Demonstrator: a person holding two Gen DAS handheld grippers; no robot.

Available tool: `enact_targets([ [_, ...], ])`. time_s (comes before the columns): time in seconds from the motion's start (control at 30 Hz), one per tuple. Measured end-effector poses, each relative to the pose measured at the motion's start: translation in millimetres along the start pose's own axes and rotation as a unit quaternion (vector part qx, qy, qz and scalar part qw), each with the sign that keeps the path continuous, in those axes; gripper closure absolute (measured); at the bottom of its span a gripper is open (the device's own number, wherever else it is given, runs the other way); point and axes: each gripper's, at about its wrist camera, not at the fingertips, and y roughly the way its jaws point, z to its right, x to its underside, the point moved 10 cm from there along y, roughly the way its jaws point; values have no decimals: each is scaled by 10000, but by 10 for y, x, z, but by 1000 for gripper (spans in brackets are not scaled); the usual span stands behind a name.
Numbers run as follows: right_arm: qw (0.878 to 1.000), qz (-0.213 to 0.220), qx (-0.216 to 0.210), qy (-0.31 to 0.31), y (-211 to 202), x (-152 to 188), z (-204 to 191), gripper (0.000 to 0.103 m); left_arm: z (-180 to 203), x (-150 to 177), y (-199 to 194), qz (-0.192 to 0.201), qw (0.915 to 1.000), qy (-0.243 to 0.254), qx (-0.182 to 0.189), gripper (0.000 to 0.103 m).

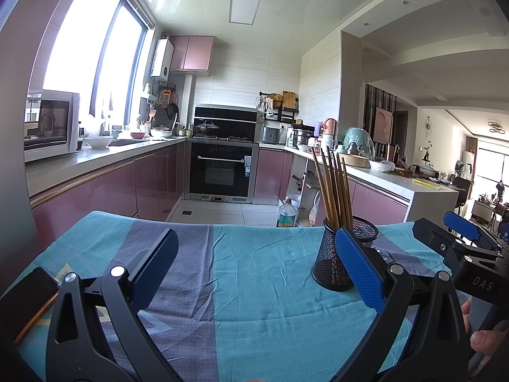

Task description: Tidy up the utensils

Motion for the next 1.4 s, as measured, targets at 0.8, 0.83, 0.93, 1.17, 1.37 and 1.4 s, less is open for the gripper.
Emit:
enact_targets([
  [0.8, 10000, -19, 7, 13, 30, 17, 0, 7, -14, 21, -10, -9, 10000, 13, 6, 6],
  [0.83, 10000, -21, 7, 12, 35, 17, 1, 7, -17, 25, -12, -7, 10000, 13, 6, 6],
  [0.93, 10000, -39, -2, 12, 38, 35, 1, 7, -24, 34, -17, -2, 10000, 20, -1, 6],
  [1.17, 10000, -54, -5, 16, 48, 39, 5, 7, -17, 22, -16, 4, 10000, 34, -19, 6],
  [1.37, 10000, -74, -7, 28, 60, 44, 11, 7, -11, 29, -52, 70, 9998, 156, -59, 6],
  [1.4, 10000, -75, -1, 29, 62, 46, 13, 7, -12, 23, -58, 90, 9998, 178, -85, 6],
])
